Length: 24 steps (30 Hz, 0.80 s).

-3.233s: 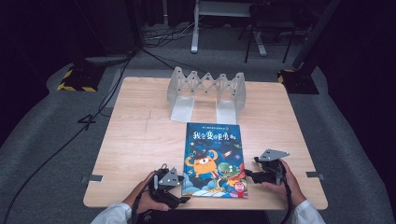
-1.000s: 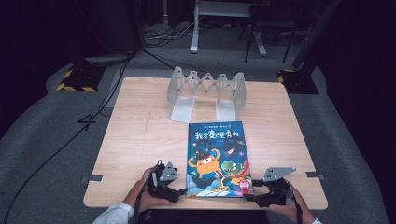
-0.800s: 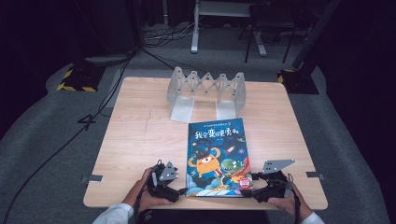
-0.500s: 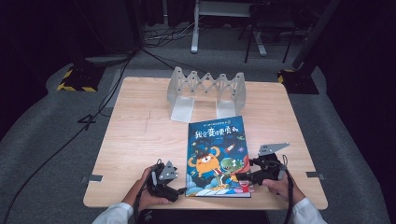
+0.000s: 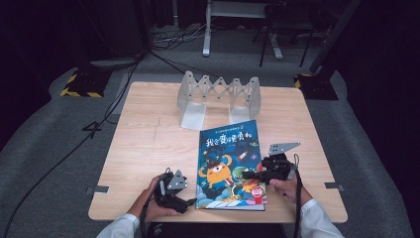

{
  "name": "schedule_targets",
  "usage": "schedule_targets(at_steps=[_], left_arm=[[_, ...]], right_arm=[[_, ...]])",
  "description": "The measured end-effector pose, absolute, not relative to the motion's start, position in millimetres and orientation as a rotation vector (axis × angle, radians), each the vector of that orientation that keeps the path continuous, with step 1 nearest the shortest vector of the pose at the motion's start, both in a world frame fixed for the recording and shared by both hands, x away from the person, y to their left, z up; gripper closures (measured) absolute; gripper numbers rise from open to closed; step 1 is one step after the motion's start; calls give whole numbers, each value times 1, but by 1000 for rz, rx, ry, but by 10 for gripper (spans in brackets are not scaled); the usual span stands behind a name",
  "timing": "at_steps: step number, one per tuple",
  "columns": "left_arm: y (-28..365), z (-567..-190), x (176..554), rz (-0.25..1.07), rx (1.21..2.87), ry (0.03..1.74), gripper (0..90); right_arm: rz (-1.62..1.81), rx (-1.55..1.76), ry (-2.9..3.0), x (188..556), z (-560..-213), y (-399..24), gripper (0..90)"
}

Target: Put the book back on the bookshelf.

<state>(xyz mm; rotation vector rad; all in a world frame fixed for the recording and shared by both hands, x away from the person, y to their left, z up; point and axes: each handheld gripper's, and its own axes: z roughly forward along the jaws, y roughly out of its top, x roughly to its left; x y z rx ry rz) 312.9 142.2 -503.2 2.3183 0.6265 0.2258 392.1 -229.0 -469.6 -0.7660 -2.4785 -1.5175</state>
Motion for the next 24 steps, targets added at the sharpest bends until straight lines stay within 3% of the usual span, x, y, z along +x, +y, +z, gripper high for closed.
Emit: schedule_targets(at_steps=[14,24], left_arm=[[141,-500,315,241,2317,668,188],[128,-496,328,75,2228,664,162]], right_arm=[[-1670,-653,-2635,365,-448,-228,479],[-1778,-584,-2725,350,-441,-231,482]])
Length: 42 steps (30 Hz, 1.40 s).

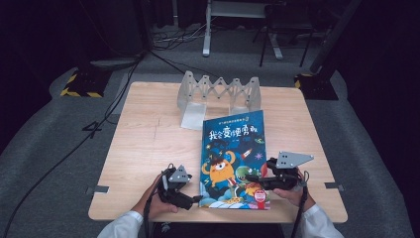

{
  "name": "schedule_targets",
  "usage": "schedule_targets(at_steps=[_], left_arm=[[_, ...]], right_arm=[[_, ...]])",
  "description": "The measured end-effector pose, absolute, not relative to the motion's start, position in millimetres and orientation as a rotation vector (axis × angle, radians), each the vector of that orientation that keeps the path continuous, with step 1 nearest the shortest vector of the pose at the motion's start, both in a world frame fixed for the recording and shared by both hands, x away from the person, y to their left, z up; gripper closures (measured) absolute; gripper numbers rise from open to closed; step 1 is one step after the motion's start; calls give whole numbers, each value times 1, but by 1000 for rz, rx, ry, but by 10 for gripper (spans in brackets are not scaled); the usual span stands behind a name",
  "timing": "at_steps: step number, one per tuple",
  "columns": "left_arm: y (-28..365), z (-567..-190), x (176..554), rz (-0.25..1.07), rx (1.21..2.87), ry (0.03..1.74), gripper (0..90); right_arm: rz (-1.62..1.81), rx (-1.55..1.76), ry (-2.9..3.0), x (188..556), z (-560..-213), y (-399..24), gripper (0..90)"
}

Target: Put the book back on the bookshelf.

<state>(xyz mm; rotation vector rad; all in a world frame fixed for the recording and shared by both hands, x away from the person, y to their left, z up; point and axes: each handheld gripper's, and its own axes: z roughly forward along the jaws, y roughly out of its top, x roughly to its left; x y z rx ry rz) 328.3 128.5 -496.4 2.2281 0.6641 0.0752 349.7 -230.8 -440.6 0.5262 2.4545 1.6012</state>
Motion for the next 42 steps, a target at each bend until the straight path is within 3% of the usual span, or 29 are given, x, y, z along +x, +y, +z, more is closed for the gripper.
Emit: schedule_targets(at_steps=[5,20,36,42], left_arm=[[120,-495,339,85,2238,634,157],[104,-495,373,-66,2138,607,140],[94,-487,392,-199,2037,564,23],[106,-482,392,-185,1971,575,166]], right_arm=[[1600,491,2425,346,-441,-232,481],[1563,451,2344,343,-435,-236,482],[1561,305,2316,333,-429,-224,485],[1575,288,2331,334,-432,-226,502]])
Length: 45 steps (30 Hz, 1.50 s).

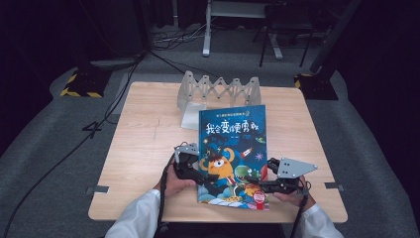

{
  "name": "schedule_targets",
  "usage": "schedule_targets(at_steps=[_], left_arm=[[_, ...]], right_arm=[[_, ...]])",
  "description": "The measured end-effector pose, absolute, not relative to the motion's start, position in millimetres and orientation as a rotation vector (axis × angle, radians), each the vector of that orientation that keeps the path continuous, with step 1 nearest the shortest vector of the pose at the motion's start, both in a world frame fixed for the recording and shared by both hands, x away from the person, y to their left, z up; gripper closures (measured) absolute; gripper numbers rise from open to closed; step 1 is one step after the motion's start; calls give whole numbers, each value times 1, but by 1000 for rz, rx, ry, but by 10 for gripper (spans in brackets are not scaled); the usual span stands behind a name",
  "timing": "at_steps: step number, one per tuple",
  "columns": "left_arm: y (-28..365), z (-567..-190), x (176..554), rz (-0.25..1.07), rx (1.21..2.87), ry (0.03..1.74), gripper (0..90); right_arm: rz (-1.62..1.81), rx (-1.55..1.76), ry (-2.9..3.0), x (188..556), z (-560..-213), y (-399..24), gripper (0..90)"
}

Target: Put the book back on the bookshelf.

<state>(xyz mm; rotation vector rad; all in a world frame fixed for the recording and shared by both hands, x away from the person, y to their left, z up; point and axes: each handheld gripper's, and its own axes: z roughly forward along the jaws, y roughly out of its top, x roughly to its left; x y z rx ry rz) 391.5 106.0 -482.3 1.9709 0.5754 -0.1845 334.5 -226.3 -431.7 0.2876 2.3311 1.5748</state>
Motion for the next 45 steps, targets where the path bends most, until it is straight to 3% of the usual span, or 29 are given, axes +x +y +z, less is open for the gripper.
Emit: schedule_targets(at_steps=[7,16,20,28,45], left_arm=[[120,-460,376,-23,1920,521,423],[119,-438,357,100,1870,437,472],[115,-436,351,152,1887,421,544],[97,-439,335,187,1906,317,654],[88,-434,329,224,1910,253,762]], right_arm=[[1549,316,2355,339,-435,-233,527],[1536,355,2348,338,-441,-240,513],[1481,397,2335,338,-445,-243,492],[1454,420,2316,335,-448,-249,490],[1465,537,2255,331,-446,-276,498]])
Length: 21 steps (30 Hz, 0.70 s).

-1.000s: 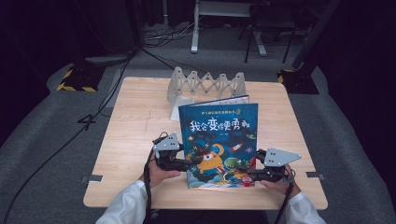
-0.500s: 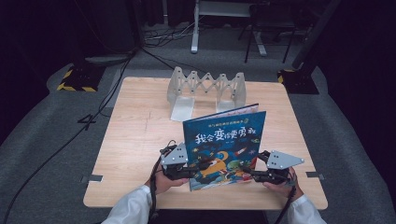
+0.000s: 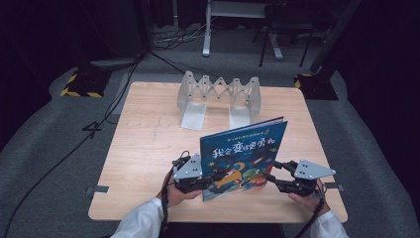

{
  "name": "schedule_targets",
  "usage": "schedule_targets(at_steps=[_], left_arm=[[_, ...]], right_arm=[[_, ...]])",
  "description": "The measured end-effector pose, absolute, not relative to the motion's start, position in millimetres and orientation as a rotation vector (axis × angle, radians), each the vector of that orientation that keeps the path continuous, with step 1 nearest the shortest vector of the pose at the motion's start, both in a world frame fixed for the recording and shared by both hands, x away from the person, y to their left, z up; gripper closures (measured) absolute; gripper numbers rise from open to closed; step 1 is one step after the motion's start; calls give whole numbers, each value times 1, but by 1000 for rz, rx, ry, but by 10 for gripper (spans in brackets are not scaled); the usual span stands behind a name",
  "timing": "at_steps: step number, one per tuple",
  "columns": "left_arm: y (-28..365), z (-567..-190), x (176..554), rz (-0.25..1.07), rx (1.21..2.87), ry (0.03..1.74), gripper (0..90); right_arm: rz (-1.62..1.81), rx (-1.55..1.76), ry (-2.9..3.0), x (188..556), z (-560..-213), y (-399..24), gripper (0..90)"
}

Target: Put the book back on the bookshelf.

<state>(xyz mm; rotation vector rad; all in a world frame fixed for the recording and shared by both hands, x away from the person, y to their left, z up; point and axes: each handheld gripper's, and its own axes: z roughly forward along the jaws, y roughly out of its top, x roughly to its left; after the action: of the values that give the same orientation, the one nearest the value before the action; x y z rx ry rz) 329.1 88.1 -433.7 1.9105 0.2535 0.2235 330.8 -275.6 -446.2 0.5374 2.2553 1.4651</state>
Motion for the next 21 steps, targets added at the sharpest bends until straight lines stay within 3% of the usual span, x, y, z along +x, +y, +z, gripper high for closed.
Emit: schedule_targets(at_steps=[6,12,21], left_arm=[[84,-433,335,276,1913,226,822],[84,-434,341,263,1889,248,825],[91,-438,347,280,1848,265,816]], right_arm=[[1523,605,2157,332,-443,-292,491],[1474,743,2185,351,-452,-287,372],[1485,725,2288,373,-465,-260,490]])
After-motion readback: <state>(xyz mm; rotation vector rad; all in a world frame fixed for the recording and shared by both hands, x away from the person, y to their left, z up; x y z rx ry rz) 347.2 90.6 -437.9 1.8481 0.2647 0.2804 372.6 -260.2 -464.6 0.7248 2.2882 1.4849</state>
